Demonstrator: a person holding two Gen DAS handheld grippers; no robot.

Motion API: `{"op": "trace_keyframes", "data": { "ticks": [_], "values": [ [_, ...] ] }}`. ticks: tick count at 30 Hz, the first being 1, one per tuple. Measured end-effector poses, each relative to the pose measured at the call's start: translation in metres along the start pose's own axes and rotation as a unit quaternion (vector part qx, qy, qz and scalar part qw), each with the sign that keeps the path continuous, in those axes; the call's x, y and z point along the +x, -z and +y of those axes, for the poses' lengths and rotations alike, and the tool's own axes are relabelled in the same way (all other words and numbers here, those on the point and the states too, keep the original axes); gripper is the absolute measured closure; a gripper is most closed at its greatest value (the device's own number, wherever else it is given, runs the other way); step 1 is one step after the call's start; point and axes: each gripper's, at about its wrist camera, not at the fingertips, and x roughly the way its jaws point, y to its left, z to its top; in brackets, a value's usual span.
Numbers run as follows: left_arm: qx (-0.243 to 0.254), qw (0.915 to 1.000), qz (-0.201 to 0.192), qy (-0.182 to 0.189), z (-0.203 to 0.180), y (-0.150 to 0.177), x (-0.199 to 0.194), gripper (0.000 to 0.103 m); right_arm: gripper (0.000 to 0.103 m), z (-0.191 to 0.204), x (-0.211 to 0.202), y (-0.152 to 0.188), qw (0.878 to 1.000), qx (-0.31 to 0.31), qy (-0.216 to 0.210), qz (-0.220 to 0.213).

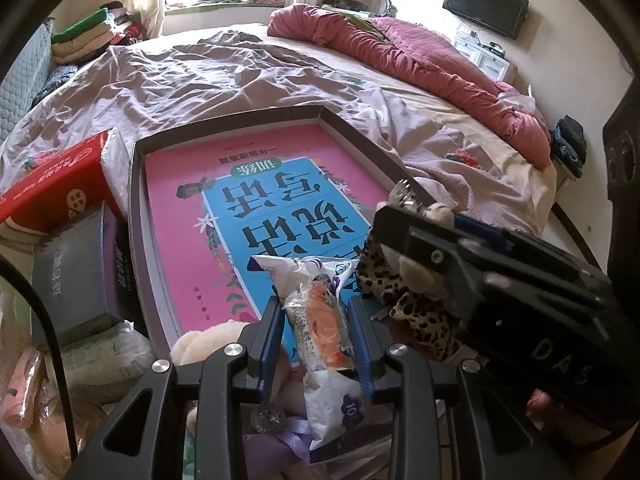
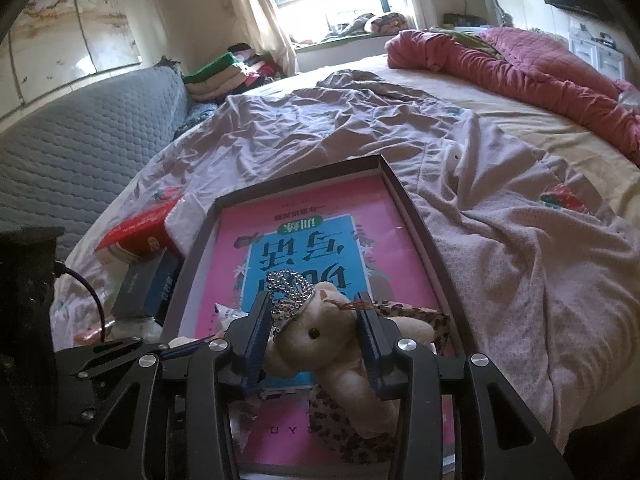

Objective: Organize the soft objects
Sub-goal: 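Lower the tiara bunny onto the pink tray with the right tool while the left tool lowers the snack bag, then open the right tool to release the bunny while the left tool releases the snack bag on the tray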

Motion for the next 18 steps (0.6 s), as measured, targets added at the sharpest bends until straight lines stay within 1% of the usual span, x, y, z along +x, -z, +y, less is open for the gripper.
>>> {"op": "trace_keyframes", "data": {
  "ticks": [1,4,8,18],
  "values": [
    [0.0,1.0,-0.001,0.0,0.0,0.0,0.0,0.07,0.058,0.0,-0.001,0.0,1.0,0.001,0.0,-0.001],
    [-0.001,1.0,0.0,0.0,0.0,0.001,-0.001,0.07,0.045,0.0,-0.006,-0.001,1.0,0.0,0.004,-0.009],
    [-0.004,1.0,0.0,0.001,0.0,0.0,0.0,0.07,0.043,0.001,-0.01,-0.002,1.0,-0.004,0.006,-0.015],
    [-0.003,1.0,0.005,0.002,0.0,-0.002,0.002,0.07,0.042,-0.003,-0.022,0.0,1.0,-0.009,0.019,-0.023]
  ]
}}
